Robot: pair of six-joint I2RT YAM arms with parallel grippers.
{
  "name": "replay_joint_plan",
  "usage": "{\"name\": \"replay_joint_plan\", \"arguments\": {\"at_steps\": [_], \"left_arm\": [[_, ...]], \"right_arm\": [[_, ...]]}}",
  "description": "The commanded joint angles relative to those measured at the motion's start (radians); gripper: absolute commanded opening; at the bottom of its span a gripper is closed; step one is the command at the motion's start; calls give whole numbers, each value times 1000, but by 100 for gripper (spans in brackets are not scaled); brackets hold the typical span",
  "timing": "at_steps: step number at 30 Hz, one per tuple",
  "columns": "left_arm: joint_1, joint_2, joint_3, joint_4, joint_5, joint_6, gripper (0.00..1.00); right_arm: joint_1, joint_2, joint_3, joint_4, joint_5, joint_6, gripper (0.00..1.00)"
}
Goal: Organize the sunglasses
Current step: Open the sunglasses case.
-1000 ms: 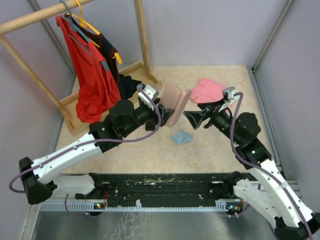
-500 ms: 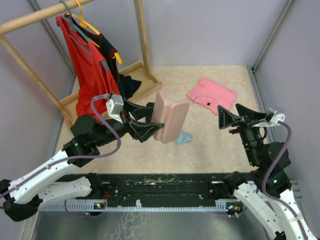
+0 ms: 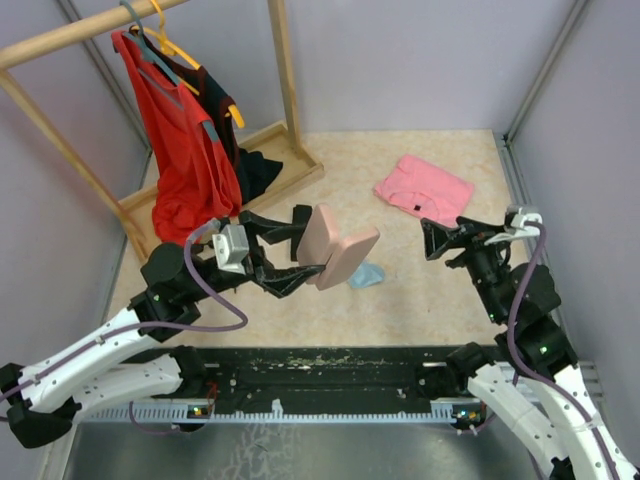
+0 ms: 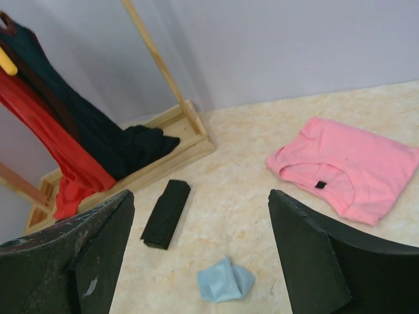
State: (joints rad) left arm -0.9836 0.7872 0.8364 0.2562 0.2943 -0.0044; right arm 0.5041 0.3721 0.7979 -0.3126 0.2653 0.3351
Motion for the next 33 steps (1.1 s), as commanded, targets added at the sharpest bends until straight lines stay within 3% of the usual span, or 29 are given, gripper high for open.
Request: {"name": "replay_joint_plan", "arguments": {"at_steps": [1,5,8,16,19,24,28,33], "left_arm": [[3,-21,-2,132,16,172,0],[3,-30,-52,210,47,240,0],[3,-18,-41,211,47,209,0],[3,10,-31,313,-139,-161,0],[2,32,-17,279,-299,-286,0],[3,37,-48,327,-334,-363,0],[3,48,-48,339,-315,-346,0],[3,61,-102,415,-257,-117,0]], "right_arm": [[8,39,59,18,-107,-11,83],[8,38,59,16,-102,-23,83],[8,37,64,8,-100,-24,83],[8,36,60,-7,-66,-7,82],[8,33,53,0,-72,1,82],[8,34,49,12,-87,11,82],[8,37,43,16,-87,23,82],[8,56,31,33,-111,77,81]]}}
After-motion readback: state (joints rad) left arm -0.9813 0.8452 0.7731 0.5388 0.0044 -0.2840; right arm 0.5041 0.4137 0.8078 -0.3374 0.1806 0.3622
